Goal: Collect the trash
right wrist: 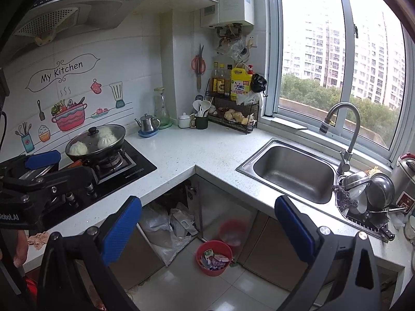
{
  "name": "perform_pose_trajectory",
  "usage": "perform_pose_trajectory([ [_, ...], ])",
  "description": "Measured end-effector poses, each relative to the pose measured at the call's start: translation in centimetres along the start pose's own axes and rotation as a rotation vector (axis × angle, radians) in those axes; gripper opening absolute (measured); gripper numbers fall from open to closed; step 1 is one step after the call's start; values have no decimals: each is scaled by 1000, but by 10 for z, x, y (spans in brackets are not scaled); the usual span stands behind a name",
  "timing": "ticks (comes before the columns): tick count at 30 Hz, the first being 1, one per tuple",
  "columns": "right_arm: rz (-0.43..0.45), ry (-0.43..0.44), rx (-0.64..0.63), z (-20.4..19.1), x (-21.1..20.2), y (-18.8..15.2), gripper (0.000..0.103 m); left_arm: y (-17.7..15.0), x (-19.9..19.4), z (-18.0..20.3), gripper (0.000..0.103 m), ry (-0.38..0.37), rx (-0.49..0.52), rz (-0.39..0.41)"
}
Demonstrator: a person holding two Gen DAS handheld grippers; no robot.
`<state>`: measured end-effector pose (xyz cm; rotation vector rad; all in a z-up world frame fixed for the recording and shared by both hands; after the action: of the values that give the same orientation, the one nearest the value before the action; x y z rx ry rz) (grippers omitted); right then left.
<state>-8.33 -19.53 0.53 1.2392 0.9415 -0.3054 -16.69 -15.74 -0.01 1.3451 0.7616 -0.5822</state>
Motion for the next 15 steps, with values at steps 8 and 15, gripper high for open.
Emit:
perform_pose_trajectory([
  [8,-10,8,-4,-6,0,-2,102,-3,-2,-5,103,29,-2,4],
  [15,-17,-5,4,-6,2,0,102,-5,-3,-6,103,57,-6,9],
])
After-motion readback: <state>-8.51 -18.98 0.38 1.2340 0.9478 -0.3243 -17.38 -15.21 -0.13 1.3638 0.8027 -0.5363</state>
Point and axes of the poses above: each gripper's, at about its wrist camera, not at the fingertips, and x roughly the way its jaws point, z to its right, y to its top, the point moved 8 cm from there along x, roughly the way its jaws point, and after that the axes turned 15 degrees about -z, right-handed, at the moved point
